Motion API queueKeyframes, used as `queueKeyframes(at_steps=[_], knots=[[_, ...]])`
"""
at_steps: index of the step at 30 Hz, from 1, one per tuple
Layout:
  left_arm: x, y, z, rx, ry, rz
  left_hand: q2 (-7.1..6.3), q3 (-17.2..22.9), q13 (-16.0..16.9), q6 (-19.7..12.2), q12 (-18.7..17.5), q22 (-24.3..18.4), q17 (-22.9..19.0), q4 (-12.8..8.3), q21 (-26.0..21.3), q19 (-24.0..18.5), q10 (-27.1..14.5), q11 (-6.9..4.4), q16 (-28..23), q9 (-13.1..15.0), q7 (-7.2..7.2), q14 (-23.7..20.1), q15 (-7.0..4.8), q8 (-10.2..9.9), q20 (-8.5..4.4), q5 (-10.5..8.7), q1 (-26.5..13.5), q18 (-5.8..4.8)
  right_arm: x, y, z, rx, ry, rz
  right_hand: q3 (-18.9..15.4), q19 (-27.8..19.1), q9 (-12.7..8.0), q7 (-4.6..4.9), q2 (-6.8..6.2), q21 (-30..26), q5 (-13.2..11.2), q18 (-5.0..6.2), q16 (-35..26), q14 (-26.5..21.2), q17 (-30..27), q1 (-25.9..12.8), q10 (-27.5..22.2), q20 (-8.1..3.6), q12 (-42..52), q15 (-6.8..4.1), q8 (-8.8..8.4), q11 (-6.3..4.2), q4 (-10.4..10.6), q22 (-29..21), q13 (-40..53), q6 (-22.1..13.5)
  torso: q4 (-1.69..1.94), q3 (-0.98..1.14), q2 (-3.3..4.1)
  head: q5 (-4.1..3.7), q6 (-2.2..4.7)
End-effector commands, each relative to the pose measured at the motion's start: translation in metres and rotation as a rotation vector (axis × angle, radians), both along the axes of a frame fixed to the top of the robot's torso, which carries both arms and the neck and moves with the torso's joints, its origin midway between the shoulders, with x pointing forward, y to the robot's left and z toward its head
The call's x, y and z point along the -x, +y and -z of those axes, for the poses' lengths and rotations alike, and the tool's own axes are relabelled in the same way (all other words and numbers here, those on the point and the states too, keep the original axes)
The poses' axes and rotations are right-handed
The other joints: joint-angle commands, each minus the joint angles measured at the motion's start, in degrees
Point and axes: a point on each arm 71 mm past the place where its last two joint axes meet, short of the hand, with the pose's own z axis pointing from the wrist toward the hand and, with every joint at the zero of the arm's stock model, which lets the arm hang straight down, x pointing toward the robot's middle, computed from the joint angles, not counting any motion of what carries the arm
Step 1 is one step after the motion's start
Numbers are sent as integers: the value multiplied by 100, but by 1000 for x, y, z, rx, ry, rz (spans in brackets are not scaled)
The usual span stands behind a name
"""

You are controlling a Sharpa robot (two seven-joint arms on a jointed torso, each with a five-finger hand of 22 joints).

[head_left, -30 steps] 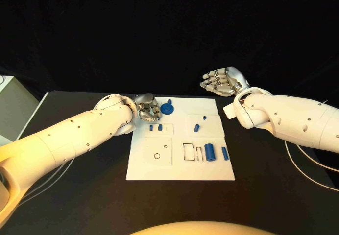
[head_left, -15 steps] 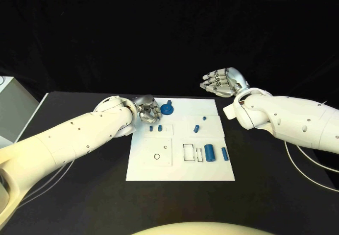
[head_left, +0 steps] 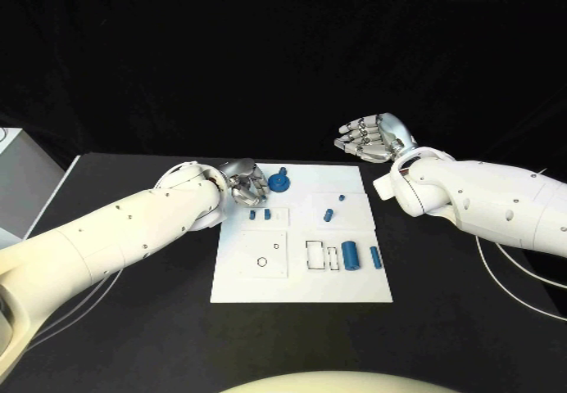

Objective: Assemble the parts on the task board

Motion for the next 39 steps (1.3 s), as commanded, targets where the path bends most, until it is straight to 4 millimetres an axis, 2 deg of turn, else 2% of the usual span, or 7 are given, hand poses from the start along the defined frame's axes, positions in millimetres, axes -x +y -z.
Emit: queueKeyframes(at_steps=[1, 17, 26, 30, 33, 37, 39], knots=[[1, 0, 0, 17, -8, 0, -27, -43, 0, -22, -29, -13, -39, -5, -26, -33, -95, 13, -36, -11, 7, -51, 10, -30, 27, 21, -21, 87, 0, 0, 0, 5, -5, -16, 27, -47, -5, 138, 8, 6, 28, 40, -14, -19, -5, 21, 48, 2, -37, -18, -33, 2, -12, -4, -4, 45, 1, -1, 0, -1, -1], [5, 2, -1, 47, -4, -1, -41, -194, 51, -101, 107, -157, -282, -4, -126, -147, -559, 101, -51, -50, -19, -194, 90, -106, 108, 25, 3, 113, 0, -3, 2, 49, -2, -27, 47, -31, -5, 129, -17, 15, 8, 42, 1, 10, -24, 88, 3, -1, -69, -23, -41, 3, -65, -1, -8, 55, 1, 2, -3, -2, -5], [6, 7, -9, 107, -22, -7, -15, -422, 106, -242, 312, -293, -455, 37, -224, -261, -894, 144, -42, -102, -10, -312, 137, -202, 157, 29, 36, 136, 1, -3, 4, 152, -5, -71, 423, 471, -2, -18, -65, 211, -103, 48, 259, 566, 16, 420, 142, -199, -85, -216, -50, -131, -322, 43, -5, 204, 5, 0, -1, -11, 4], [7, 10, -15, 163, -6, -13, -10, -453, 112, -245, 342, -326, -508, 48, -245, -287, -919, 147, -47, -106, -7, -342, 141, -205, 161, 31, 36, 142, 2, 1, 6, 239, 1, -110, 797, 1104, -3, -116, -169, 545, -97, 35, 543, 1196, 166, 503, 461, -479, -77, -447, -72, -264, -472, 151, -4, 336, -1, 1, -2, -23, 18], [9, 16, -22, 241, 26, -30, 10, -506, 130, -243, 419, -417, -642, 81, -306, -362, -937, 145, -66, -112, 29, -423, 142, -208, 166, 38, 31, 161, 3, 3, 9, 325, 3, -139, 928, 1653, 8, -198, -167, 1021, -155, 15, 850, 1813, 374, 560, 903, -769, -103, -687, -46, -411, -693, 394, 5, 544, -1, -1, -4, -58, 39], [11, 30, -35, 416, 75, -63, 43, -644, 160, -209, 593, -585, -1276, 205, -468, -520, -1043, 139, -215, -126, 116, -823, 141, -201, 171, 44, -12, 183, 6, 5, 14, 470, 15, -187, 993, 2184, -11, -314, -192, 1782, -156, -5, 1407, 2613, 818, 473, 1342, -1061, -301, -929, -66, -573, -913, 855, 15, 797, 10, 6, -11, -100, 48], [12, 41, -42, 513, 97, -86, 63, -759, 161, -180, 672, -632, -1435, 287, -537, -549, -1173, 146, -249, -133, 137, -926, 152, -190, 178, 38, -15, 183, 7, 6, 16, 552, 21, -205, 1177, 2209, -36, -373, -251, 2231, -165, -22, 1864, 2713, 1254, 350, 1561, -1158, -506, -982, -122, -637, -1014, 1184, 30, 930, 9, 9, -11, -114, 56]])
